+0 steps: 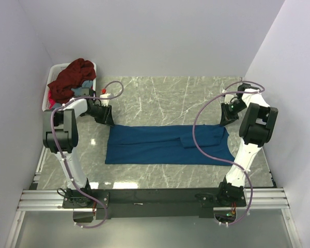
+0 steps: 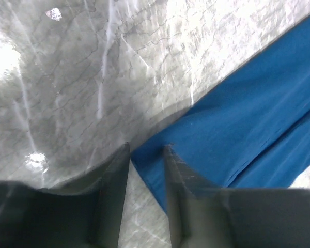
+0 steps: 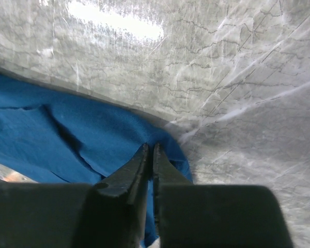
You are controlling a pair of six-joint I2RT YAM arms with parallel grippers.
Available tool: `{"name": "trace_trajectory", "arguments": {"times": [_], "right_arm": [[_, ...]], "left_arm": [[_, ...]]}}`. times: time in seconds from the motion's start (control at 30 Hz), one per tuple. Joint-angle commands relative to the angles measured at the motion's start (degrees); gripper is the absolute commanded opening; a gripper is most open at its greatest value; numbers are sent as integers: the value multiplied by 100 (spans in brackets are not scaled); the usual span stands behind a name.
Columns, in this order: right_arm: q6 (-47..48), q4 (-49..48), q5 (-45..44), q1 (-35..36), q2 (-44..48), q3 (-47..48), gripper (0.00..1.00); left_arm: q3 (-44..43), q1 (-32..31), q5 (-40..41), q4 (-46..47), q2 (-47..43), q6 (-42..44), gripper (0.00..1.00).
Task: Fold and stack the t-shirts
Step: Fold the tshirt
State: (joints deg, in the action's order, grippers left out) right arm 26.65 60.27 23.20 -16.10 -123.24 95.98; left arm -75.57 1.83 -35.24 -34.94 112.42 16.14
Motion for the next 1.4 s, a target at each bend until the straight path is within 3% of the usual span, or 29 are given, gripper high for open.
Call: {"name": "trace_trajectory", "arguments": {"times": [0.0, 0.07, 0.1, 0.13, 0.6, 0.73, 0.83, 0.9, 0.93, 0.97, 1.03, 1.23, 1.37], "right_arm": [[24, -33, -17, 28, -42, 122, 6], [-20, -120, -78, 19, -25, 114, 0], [-46, -173, -122, 28, -16, 96, 0], [-90, -295, -166, 28, 10, 96, 0], [-512, -946, -685, 413, -481, 1027, 0], [-652, -1333, -1063, 765, -806, 1589, 0], [-758, -1562, -1369, 1090, -1157, 2239, 0], [-854, -1667, -1528, 1231, -1281, 2652, 12], [-890, -1702, -1564, 1275, -1264, 2732, 31], [-934, -1738, -1573, 1311, -1220, 2828, 41], [-1048, -1747, -1530, 1285, -931, 2838, 52], [-996, -1168, -801, 995, 501, 2031, 54], [-882, -395, -220, 915, 1117, 1014, 50]], "left_arm": [[-195, -16, -290, -136, 157, -41, 27], [-143, -7, -159, -75, 157, -58, 17], [-107, 19, -97, -31, 131, -102, 6], [-90, 37, 86, 4, 70, -111, 2], [104, 204, 510, 303, -36, -208, 1], [445, 204, 728, 478, -308, -356, 12], [770, 274, 1011, 733, -790, -471, 32], [851, 292, 941, 708, -1272, -306, 45], [868, 292, 671, 638, -1423, -165, 48], [860, 283, 598, 524, -1581, 54, 53], [842, 275, 502, 436, -1951, 222, 55], [956, -41, 317, -39, -2347, 1092, 53], [1316, -734, 789, -31, -2444, 1602, 50]]}}
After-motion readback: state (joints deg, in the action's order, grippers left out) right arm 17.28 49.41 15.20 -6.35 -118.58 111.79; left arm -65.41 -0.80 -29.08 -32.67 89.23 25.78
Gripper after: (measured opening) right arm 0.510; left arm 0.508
